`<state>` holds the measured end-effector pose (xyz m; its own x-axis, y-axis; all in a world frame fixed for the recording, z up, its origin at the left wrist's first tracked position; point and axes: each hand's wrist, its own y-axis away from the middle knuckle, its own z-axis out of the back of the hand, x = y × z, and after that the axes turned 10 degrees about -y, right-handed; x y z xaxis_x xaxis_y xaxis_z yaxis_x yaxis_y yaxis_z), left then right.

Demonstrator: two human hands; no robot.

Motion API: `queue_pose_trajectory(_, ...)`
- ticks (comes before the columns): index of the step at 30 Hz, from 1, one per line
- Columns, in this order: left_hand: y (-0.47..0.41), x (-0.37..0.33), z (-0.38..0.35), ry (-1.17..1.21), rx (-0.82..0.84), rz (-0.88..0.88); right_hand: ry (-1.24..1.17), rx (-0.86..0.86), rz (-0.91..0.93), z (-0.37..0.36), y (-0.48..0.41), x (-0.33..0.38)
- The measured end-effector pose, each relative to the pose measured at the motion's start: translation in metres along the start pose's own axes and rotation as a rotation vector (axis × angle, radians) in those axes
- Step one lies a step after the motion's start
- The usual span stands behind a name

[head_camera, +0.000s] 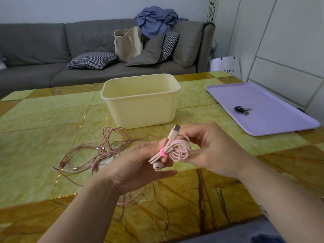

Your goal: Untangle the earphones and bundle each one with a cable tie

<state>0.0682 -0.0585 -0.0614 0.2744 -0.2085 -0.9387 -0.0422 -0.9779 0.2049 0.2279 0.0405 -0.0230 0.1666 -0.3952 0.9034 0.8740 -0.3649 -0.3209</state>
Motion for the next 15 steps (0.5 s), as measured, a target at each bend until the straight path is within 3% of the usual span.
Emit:
queue_pose_trajectory(2, -0.001, -0.001, -0.003, -0.023, -0.022, -0.022, 0.022, -0.049, -0.038, 0.003, -0.001, -0.003)
queue_pose_trajectory(6, -0.010, 0.000, -0.007, -0.257, -0.309, -0.149, 0.093, -0.162, -0.164, 0.004, -0.004, -0.010)
queue_pose_trajectory(11, -0.009, 0.002, -0.015, -0.528, -0.230, -0.244, 0.120, -0.244, -0.277, 0.002, -0.005, -0.020)
queue_pose_trajectory(15, -0.013, 0.010, -0.025, -0.578, -0.325, -0.329, 0.122, -0.213, -0.293, -0.002, -0.005, -0.022)
